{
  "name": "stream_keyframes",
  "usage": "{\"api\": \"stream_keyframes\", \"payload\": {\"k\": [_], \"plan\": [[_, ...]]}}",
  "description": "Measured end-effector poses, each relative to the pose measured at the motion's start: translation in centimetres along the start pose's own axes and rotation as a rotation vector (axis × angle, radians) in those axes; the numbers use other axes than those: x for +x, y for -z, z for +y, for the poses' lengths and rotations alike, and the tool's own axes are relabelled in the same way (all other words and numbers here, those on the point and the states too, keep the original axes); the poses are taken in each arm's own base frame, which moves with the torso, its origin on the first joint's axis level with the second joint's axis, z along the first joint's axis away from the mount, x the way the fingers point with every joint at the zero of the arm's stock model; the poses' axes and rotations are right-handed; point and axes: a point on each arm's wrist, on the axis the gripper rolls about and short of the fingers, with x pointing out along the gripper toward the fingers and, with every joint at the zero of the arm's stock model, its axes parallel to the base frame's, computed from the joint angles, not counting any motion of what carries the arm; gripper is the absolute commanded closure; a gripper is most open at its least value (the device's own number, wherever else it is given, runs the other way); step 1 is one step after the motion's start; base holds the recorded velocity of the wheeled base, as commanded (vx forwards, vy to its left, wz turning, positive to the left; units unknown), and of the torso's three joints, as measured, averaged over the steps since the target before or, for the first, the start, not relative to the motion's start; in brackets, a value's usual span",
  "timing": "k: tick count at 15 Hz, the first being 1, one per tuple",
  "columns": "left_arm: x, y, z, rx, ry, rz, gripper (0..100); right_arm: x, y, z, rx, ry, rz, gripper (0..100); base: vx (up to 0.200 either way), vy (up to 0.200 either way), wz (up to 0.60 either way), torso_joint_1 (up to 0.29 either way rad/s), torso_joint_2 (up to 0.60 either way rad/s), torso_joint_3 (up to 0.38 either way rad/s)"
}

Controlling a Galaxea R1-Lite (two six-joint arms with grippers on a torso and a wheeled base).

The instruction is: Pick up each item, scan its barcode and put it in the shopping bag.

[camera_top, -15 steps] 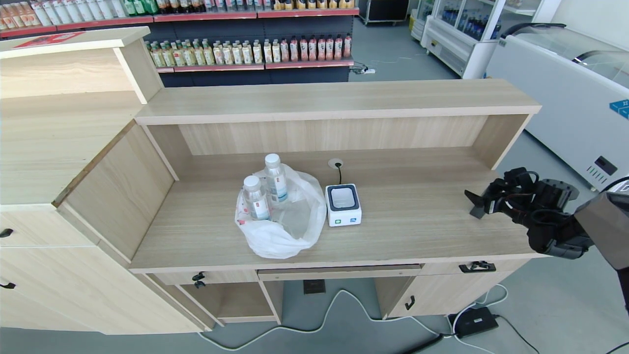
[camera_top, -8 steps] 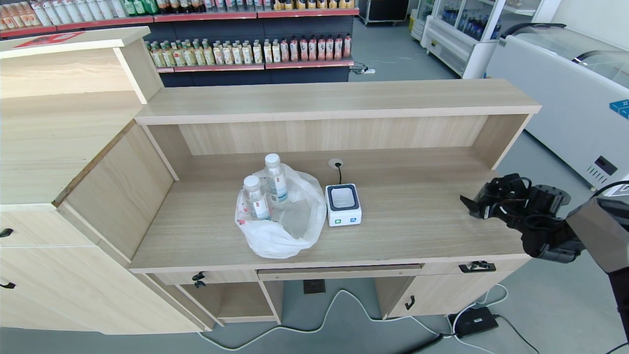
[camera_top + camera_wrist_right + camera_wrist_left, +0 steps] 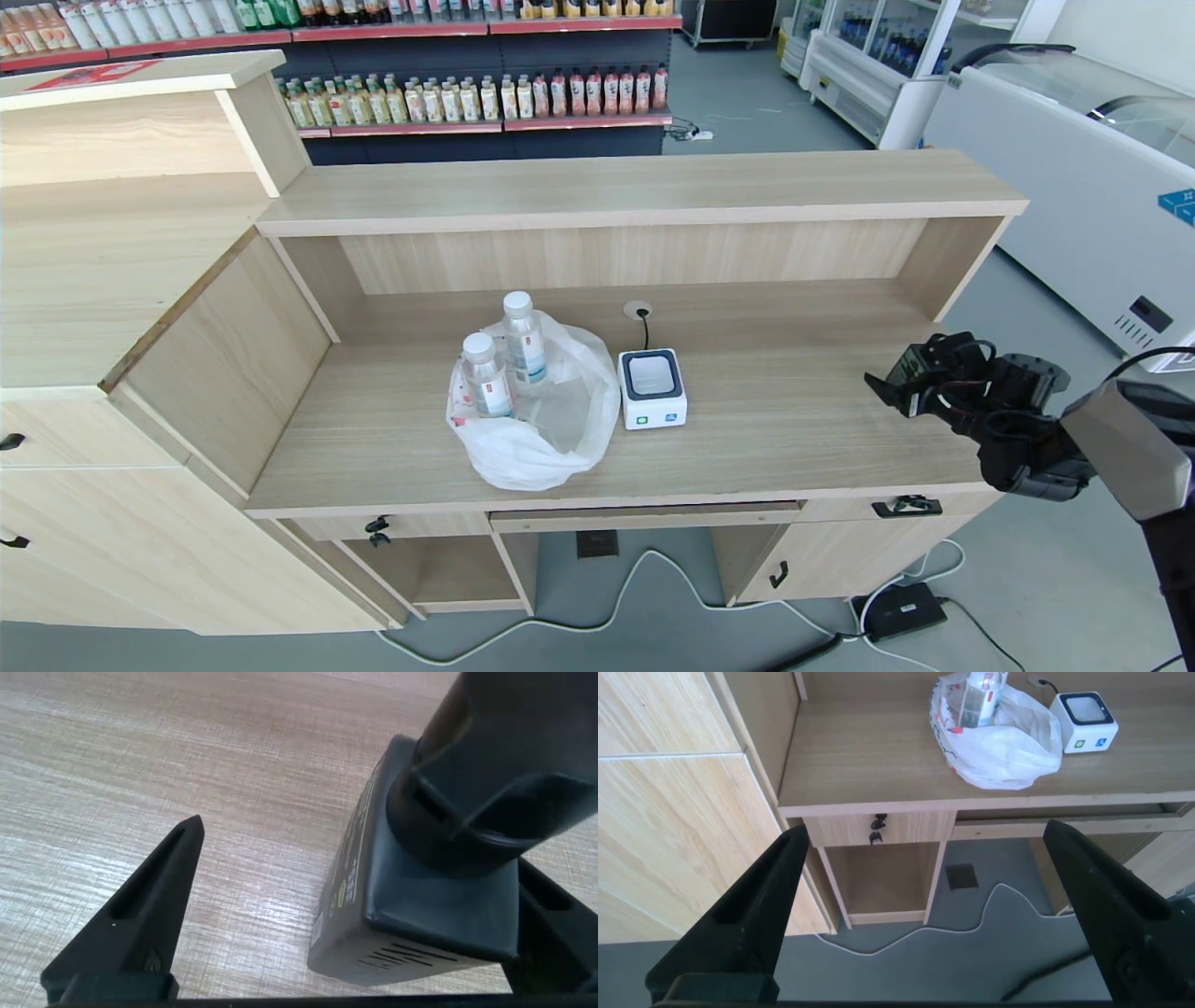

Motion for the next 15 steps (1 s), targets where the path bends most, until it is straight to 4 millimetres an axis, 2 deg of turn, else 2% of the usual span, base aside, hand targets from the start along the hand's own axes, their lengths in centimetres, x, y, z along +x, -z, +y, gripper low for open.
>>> {"api": "stream_keyframes", "payload": {"k": [10, 11, 15], "plan": [[0.0, -0.01, 0.0, 0.0, 0.0, 0.0, 0, 0.05, -0.32, 0.35, -0.073, 0.003, -0.029, 0, 0.0, 0.0, 0.0, 0.0, 0.0, 0.0], [0.0, 0.0, 0.0, 0.0, 0.0, 0.0, 0, 0.04, -0.38, 0.34, -0.07, 0.003, -0.035, 100, 0.0, 0.0, 0.0, 0.0, 0.0, 0.0], [0.0, -0.01, 0.0, 0.0, 0.0, 0.0, 0, -0.1, -0.62, 0.28, -0.065, 0.005, -0.045, 100, 0.0, 0.0, 0.0, 0.0, 0.0, 0.0]]}}
